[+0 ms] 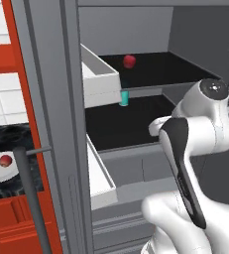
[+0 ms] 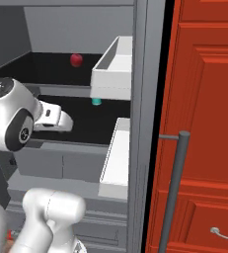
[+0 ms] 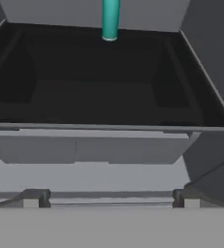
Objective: Pick the two apples from the fridge and place them on the plate next to the blender to make a fruit smoothie.
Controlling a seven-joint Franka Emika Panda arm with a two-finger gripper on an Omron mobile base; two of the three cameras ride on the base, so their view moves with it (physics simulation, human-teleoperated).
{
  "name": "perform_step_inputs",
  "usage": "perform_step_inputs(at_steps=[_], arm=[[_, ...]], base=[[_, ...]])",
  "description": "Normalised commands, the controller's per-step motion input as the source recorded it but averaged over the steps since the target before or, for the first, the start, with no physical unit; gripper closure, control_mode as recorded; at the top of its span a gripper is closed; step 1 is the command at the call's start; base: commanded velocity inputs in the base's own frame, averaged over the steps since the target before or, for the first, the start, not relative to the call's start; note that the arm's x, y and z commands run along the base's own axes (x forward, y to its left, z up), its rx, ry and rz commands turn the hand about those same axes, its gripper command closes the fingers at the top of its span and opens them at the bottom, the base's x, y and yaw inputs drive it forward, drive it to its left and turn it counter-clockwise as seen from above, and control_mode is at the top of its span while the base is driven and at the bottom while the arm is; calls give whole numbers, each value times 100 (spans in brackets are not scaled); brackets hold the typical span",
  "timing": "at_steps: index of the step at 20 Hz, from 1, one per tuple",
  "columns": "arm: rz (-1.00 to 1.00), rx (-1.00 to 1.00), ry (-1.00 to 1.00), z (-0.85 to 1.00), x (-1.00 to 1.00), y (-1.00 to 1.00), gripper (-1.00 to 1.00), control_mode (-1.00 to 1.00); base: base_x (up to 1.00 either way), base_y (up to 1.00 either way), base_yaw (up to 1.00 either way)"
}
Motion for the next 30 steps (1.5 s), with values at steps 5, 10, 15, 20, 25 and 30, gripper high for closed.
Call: perform_step_inputs(at_steps=[5,10,15,20,25,30], arm=[[-4,-5,-23,100,5,24,-100,-100],[0,0,-34,100,25,6,-100,-100],[0,0,-5,64,77,1,-100,-100],[0,2,2,2,90,0,-100,-100],[0,3,7,0,90,0,-100,-100],[0,1,2,-15,72,8,-100,-100]], base=[[0,0,0],[0,0,0],[0,0,0],[0,0,0],[0,0,0],[0,0,0]])
